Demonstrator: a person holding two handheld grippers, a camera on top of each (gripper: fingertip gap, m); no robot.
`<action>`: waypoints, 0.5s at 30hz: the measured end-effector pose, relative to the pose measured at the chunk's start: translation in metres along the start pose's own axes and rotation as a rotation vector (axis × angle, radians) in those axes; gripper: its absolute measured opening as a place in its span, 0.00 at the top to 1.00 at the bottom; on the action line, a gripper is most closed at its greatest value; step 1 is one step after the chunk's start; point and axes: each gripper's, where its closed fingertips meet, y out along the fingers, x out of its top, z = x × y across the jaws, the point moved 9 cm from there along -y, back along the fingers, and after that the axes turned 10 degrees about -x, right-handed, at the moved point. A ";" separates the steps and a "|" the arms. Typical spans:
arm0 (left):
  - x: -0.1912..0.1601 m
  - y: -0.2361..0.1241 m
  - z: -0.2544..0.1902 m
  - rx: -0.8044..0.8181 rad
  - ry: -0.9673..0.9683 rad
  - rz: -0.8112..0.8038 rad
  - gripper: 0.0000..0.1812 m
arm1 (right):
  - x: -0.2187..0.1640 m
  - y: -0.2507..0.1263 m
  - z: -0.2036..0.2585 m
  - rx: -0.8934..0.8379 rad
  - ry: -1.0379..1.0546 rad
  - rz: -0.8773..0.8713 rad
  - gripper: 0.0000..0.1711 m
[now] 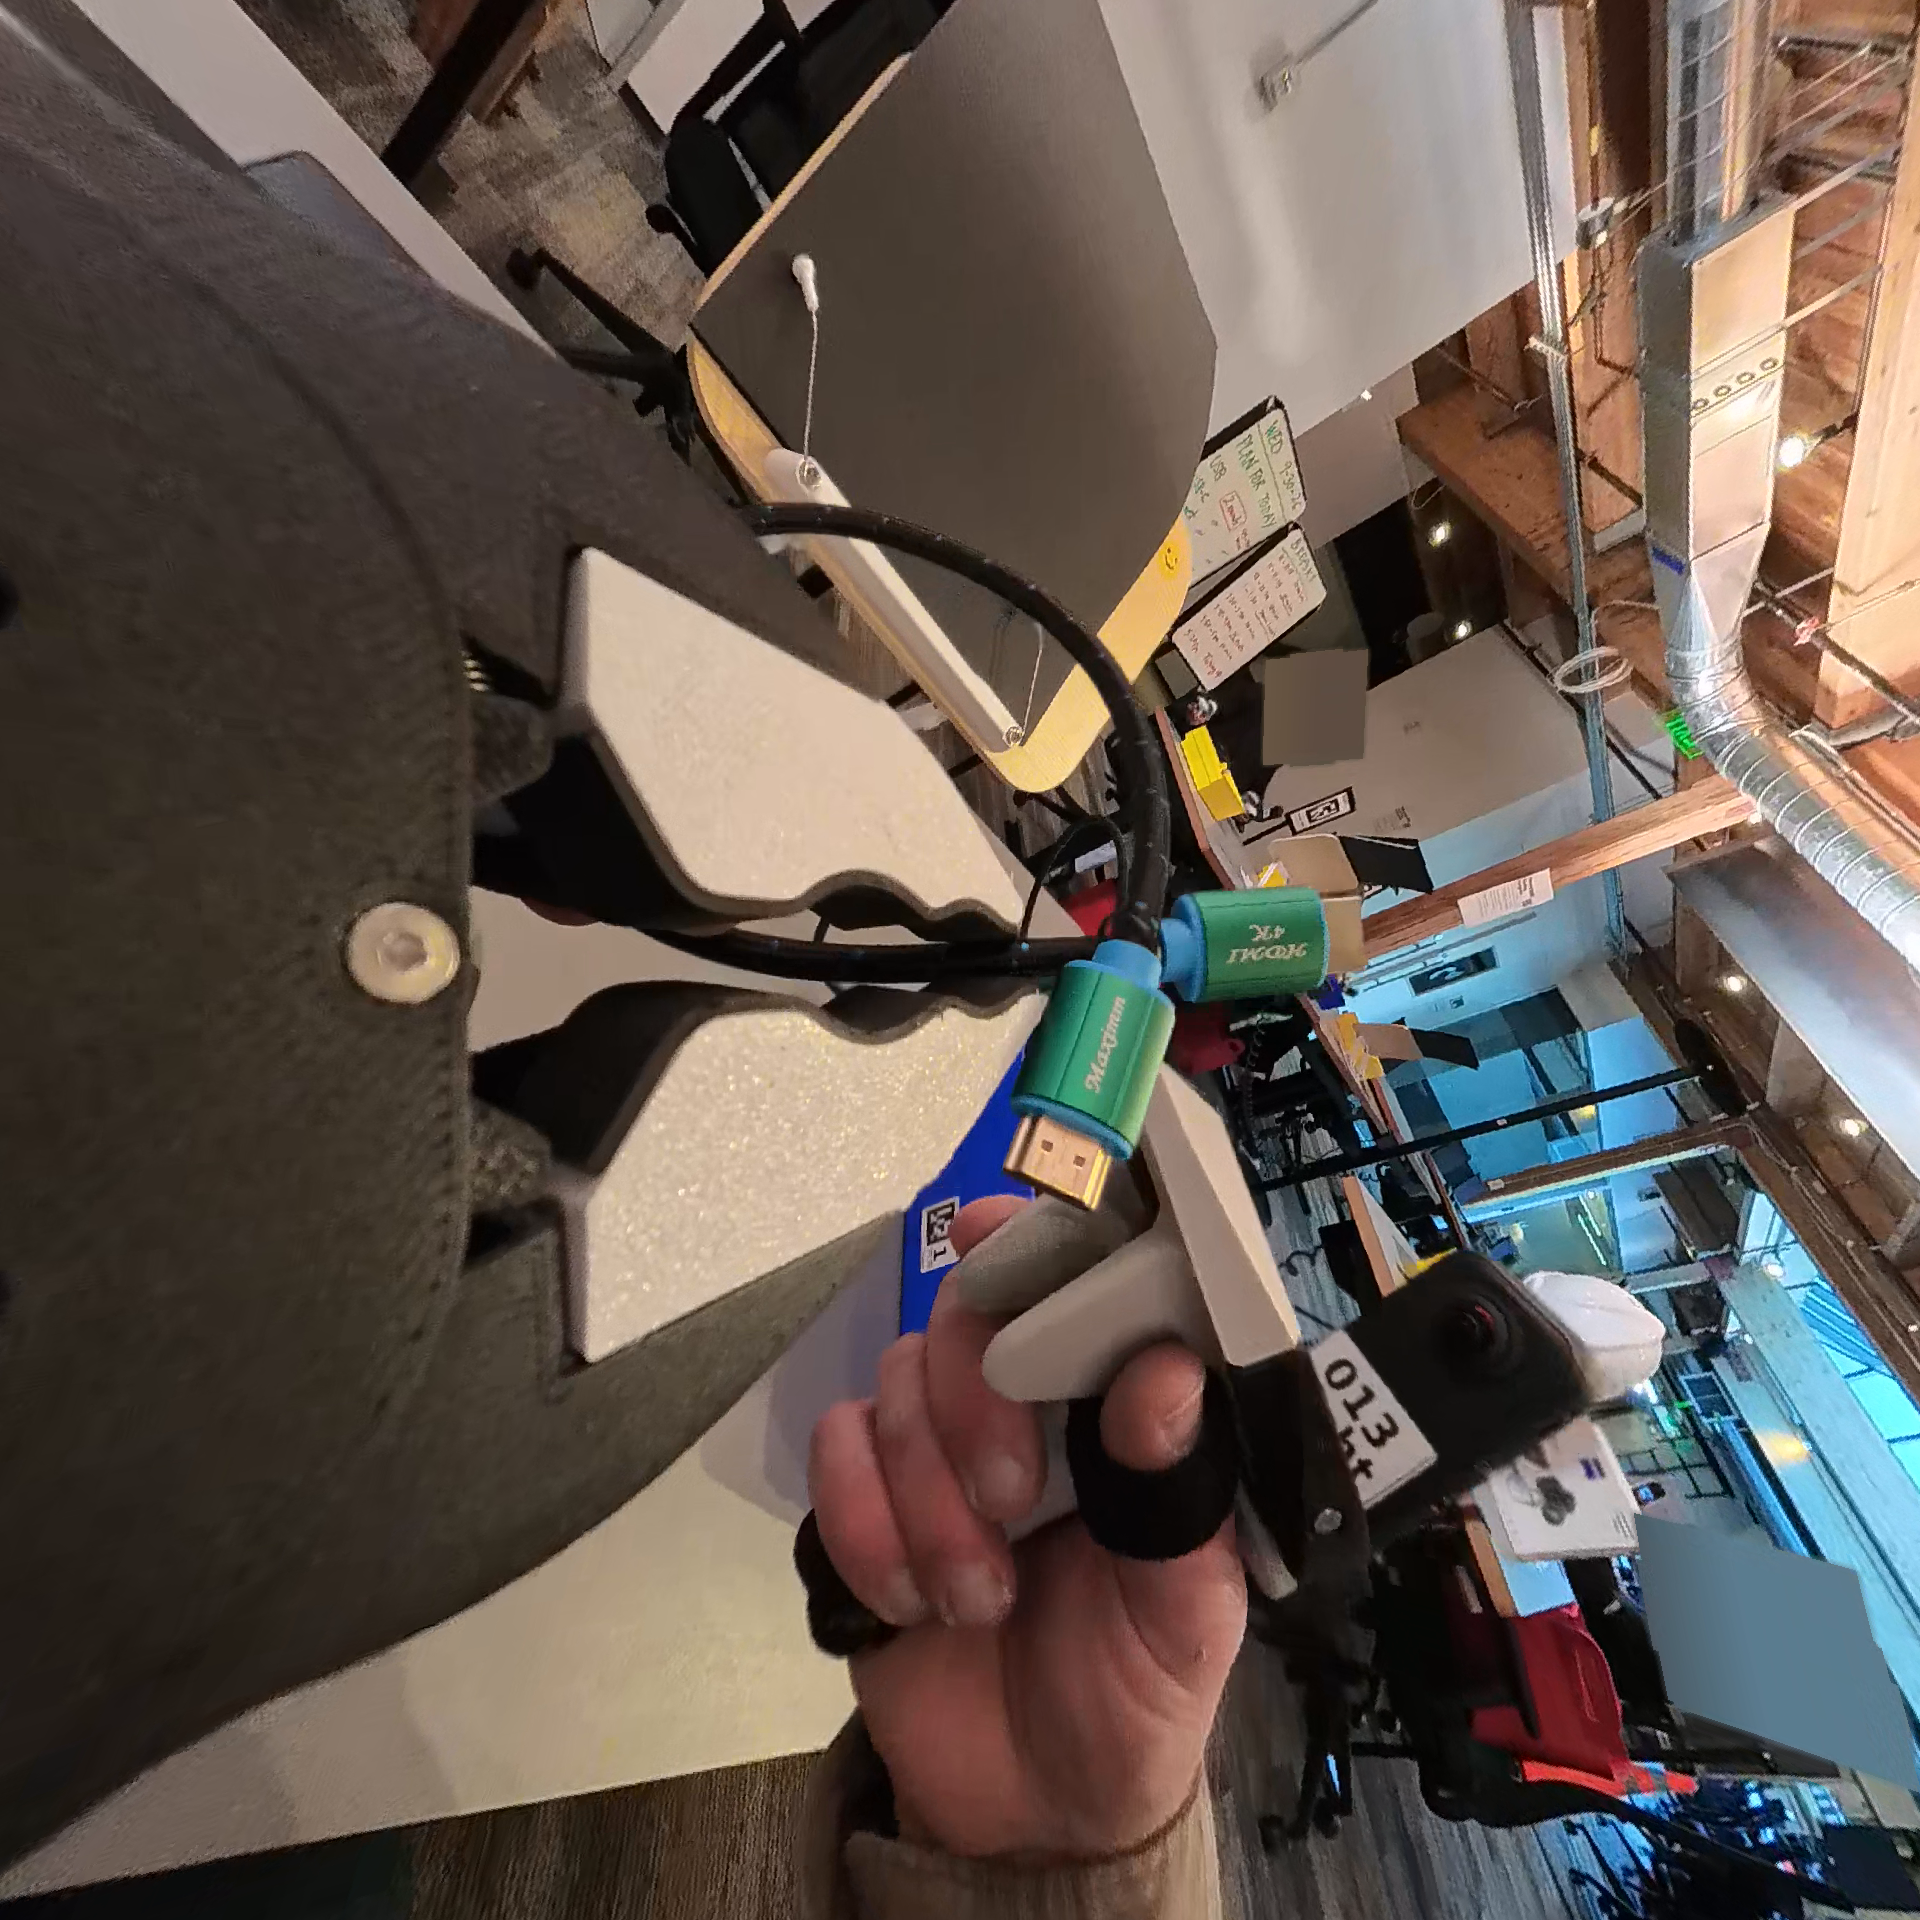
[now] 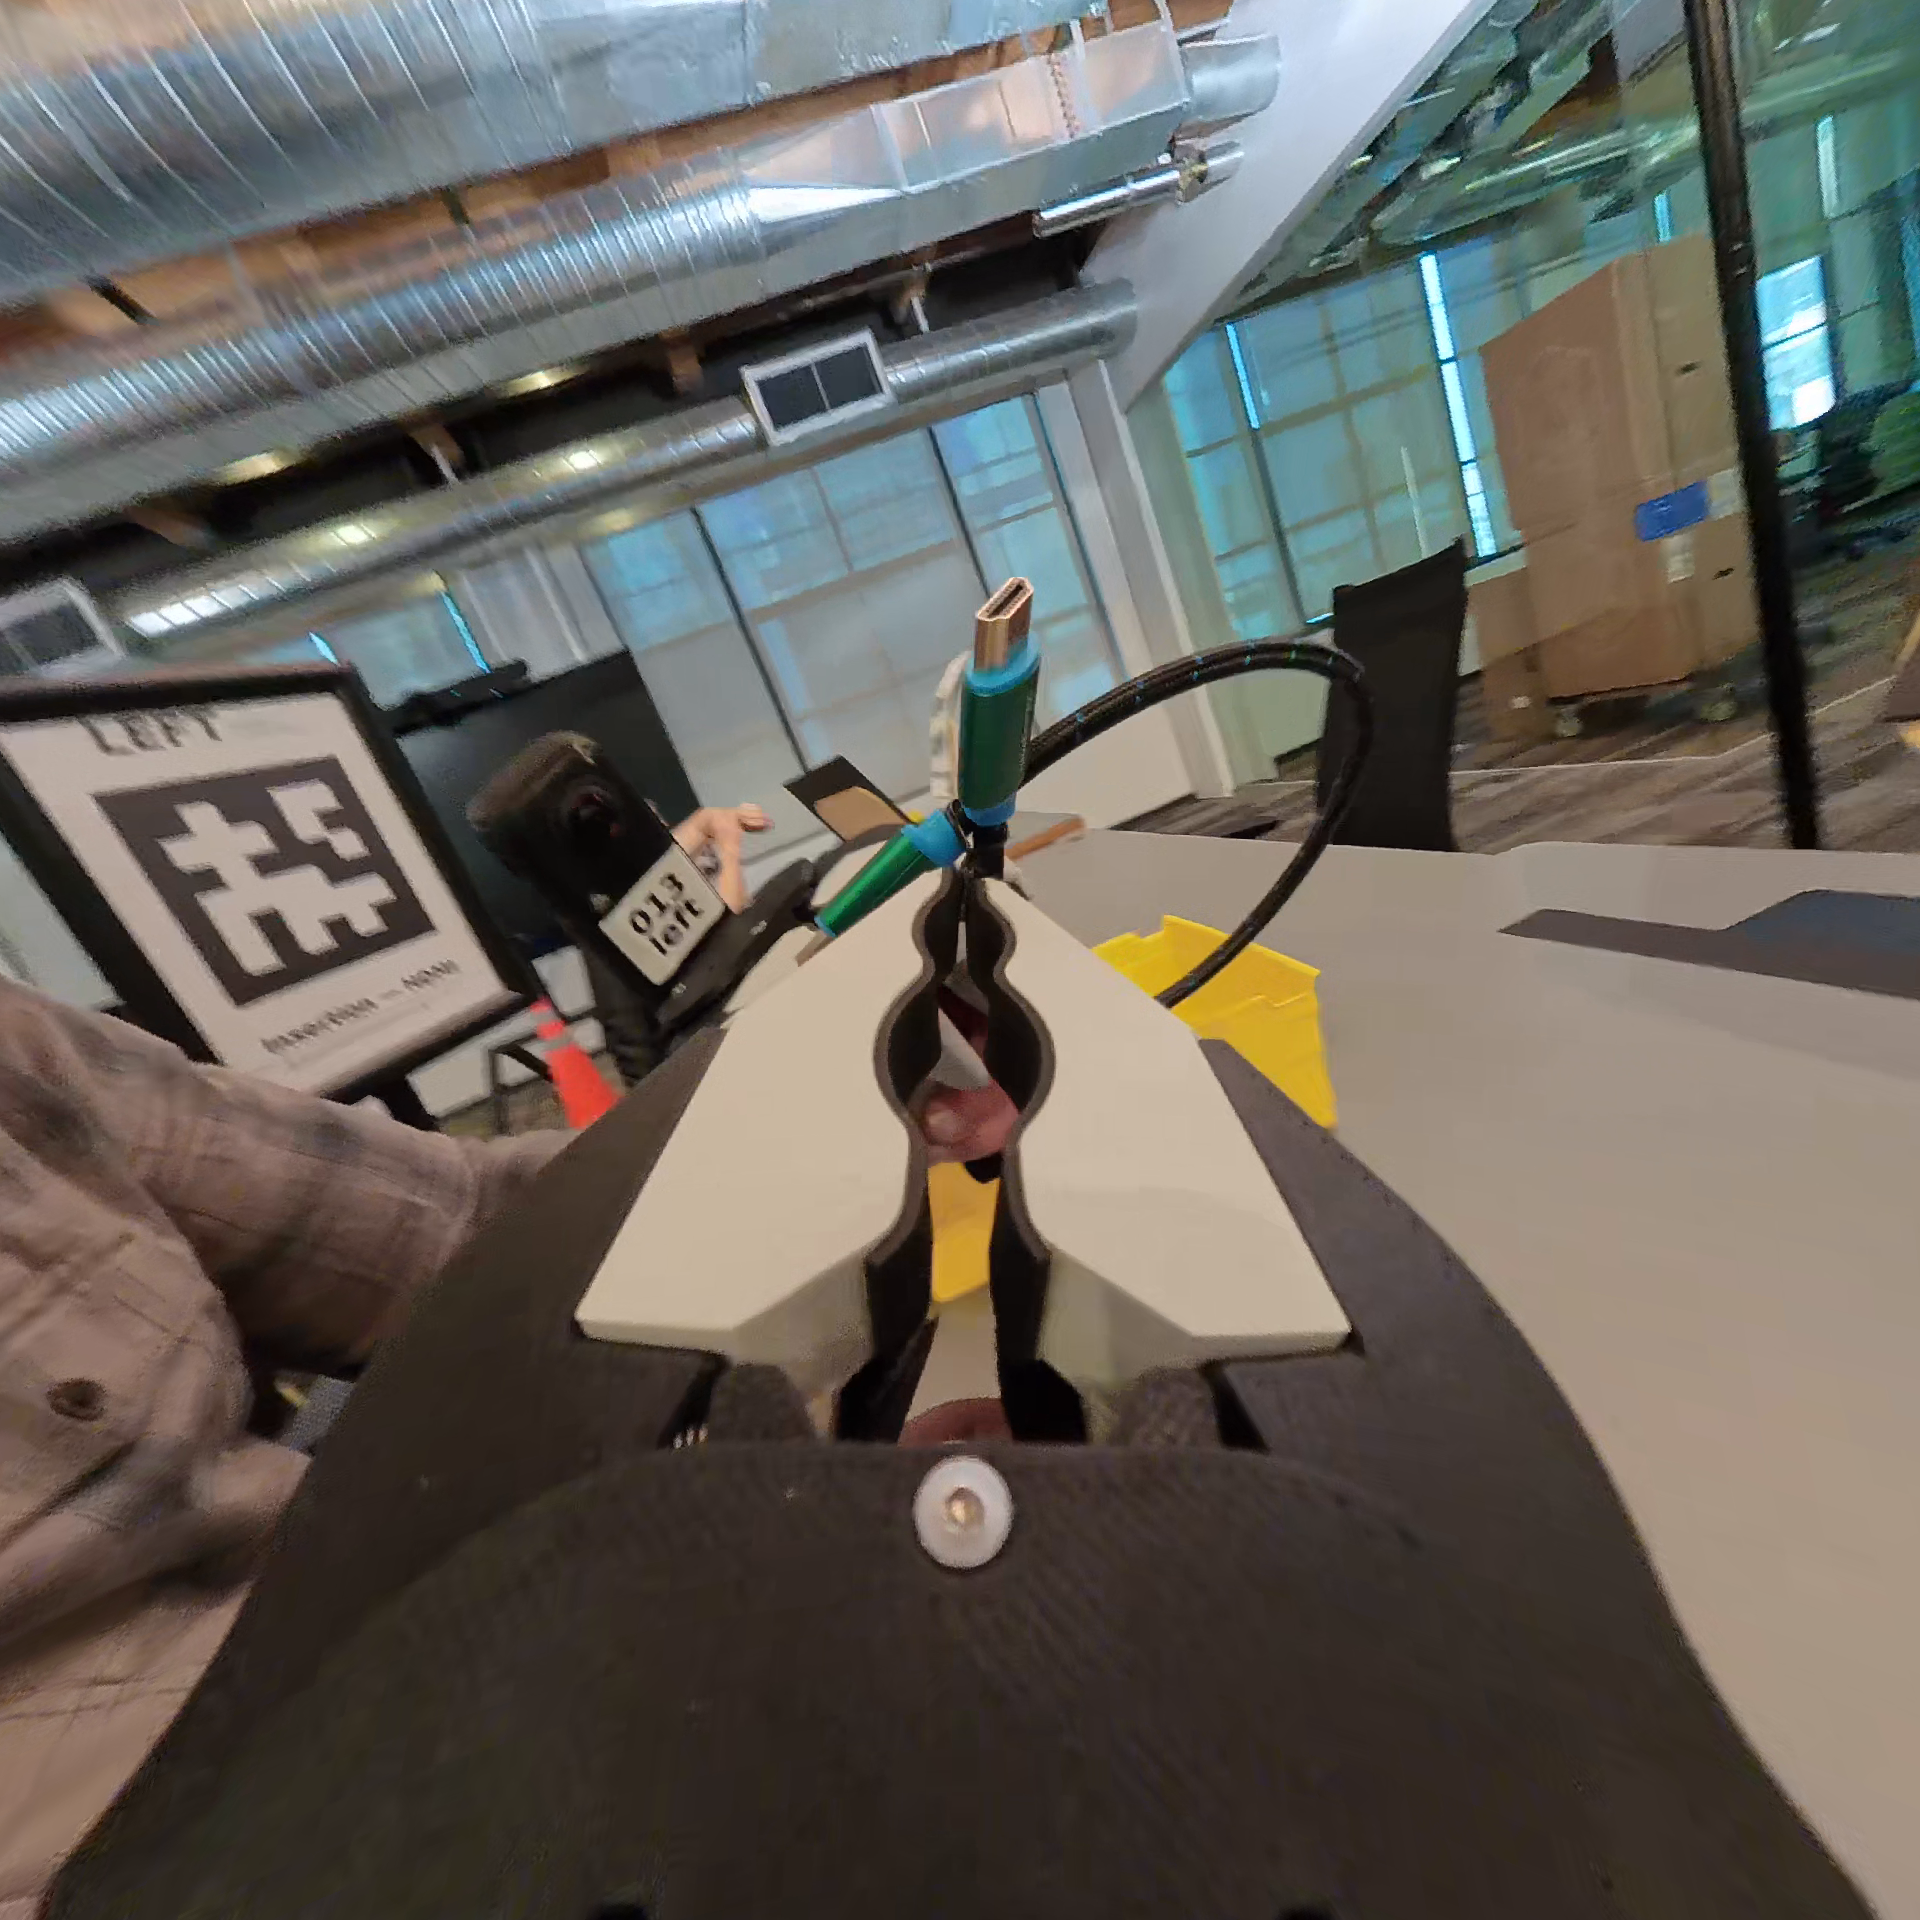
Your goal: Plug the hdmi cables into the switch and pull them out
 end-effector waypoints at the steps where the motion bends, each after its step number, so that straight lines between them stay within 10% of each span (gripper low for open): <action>1: 0.001 0.000 0.000 0.009 0.011 0.001 0.97 | -0.001 0.000 -0.001 0.022 0.060 -0.008 1.00; 15: 0.005 -0.003 -0.004 0.111 0.173 0.025 0.97 | -0.031 0.011 0.010 0.282 0.643 -0.169 1.00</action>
